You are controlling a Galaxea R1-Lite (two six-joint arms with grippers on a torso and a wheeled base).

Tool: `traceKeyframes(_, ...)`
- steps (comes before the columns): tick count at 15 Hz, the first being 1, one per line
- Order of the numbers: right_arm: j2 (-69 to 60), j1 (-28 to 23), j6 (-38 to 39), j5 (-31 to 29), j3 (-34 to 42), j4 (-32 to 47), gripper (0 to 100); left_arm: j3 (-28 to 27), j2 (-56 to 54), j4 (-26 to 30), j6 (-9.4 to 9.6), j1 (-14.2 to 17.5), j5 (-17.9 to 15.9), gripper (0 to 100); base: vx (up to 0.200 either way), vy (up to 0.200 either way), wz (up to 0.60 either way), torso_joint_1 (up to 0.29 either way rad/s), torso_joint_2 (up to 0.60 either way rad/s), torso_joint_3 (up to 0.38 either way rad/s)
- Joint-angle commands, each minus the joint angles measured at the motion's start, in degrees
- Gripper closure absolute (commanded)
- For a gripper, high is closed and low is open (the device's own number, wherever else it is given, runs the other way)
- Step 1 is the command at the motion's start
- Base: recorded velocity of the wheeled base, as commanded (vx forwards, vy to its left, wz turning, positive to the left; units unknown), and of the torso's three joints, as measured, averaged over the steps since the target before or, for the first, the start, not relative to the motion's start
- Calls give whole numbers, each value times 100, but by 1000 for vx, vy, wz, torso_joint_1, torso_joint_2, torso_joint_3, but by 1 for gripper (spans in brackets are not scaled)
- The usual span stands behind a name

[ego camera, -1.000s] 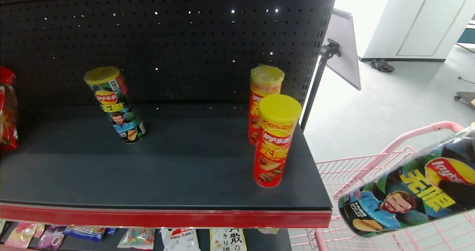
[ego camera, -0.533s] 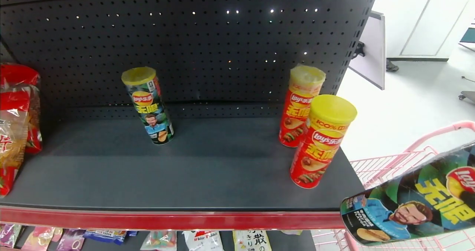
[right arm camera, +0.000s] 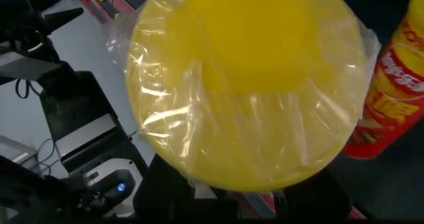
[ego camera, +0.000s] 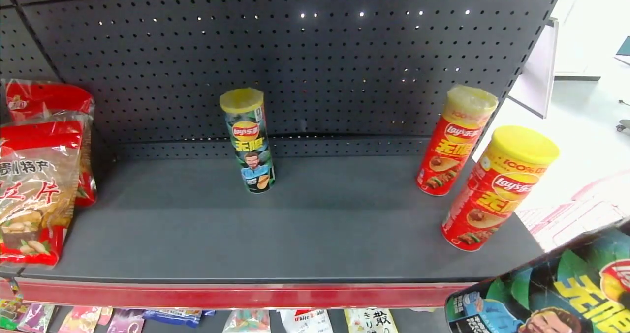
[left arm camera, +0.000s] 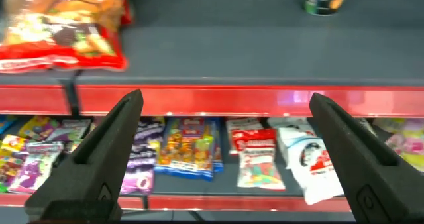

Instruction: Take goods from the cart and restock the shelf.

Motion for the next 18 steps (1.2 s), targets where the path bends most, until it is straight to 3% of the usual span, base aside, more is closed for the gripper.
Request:
traceKeyframes(1,324,167,-8,-19,-18,-28,100,7,5,-3,-2,1,2,0,0,200,0,2,7,2)
traceKeyframes(11,728,167,-8,-28,-18,-151,100,7,5,-3,-2,1,2,0,0,200,0,1,4,0)
traceKeyframes(18,658,-8,115,-212,0,-159,100,7,5,-3,-2,1,2,0,0,0,0,0,0,0)
